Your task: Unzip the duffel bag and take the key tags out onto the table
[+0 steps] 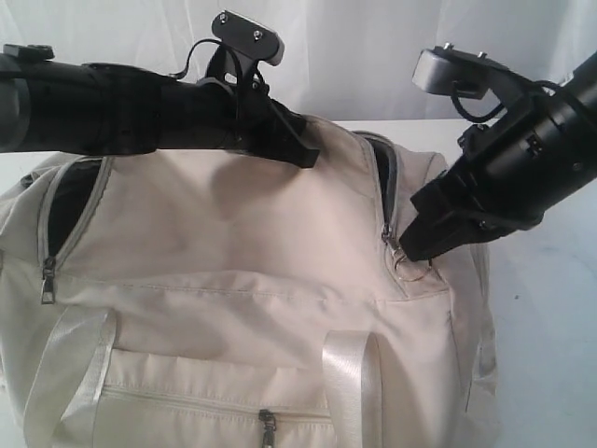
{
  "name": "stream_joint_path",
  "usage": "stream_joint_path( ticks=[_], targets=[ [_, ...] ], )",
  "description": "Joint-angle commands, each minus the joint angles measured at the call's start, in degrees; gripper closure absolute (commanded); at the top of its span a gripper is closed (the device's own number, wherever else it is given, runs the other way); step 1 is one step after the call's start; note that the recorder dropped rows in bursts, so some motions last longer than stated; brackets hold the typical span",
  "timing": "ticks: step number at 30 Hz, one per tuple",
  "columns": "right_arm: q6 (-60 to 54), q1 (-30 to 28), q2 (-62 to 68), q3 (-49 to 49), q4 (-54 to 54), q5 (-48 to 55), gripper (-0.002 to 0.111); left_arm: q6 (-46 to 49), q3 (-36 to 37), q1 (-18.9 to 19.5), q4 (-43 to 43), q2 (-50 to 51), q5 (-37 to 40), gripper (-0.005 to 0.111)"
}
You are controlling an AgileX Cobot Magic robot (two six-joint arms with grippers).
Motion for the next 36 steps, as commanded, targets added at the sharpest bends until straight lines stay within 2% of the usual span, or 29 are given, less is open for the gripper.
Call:
stream_joint_path(
  ticks=[1,11,17,19,21,25,29,31,36],
  targets=[
    [-1.0,2.1,-4.2,3.0,0.3,3.4,0.108,-0.6,0.1,0.7,-1.6,-0.7,-2.4,0.107],
    [-2.4,2.8,-10.0,12.2,-1.1,3.4,0.108,-1.2,0.1,0.7,-1.6,-3.6,-0.7,0.107],
    [-5.1,2.8,-10.3,13.0,-0.4,3.4,0.106,-4.6,2.5,0.7,-1.6,-9.3,0.2,0.107],
    [-6.9,2.8,-10.3,13.0,0.3,3.4,0.101,-5.1,5.1,0.7,-1.6,-11.7,2.2,0.107],
    [-7.4,2.8,-10.4,13.0,0.3,-1.0,0.092,-5.1,7.9,0.7,-1.6,-13.7,4.9,0.107],
    [-7.2,2.8,-11.3,13.0,0.6,-11.7,0.069,-5.1,14.5,0.7,-1.6,-17.8,11.1,0.107],
    [-7.1,2.8,-12.9,11.1,0.9,-15.7,0.051,-5.1,20.4,0.7,-1.6,-22.0,15.9,0.107],
    [-7.1,2.8,-13.8,10.2,0.9,-17.0,0.047,-5.1,22.8,0.7,-1.6,-24.3,17.2,0.107],
    [-9.0,2.8,-15.8,9.2,0.9,-17.1,0.047,-5.2,27.8,0.7,-1.6,-31.0,20.7,0.107]
  ],
)
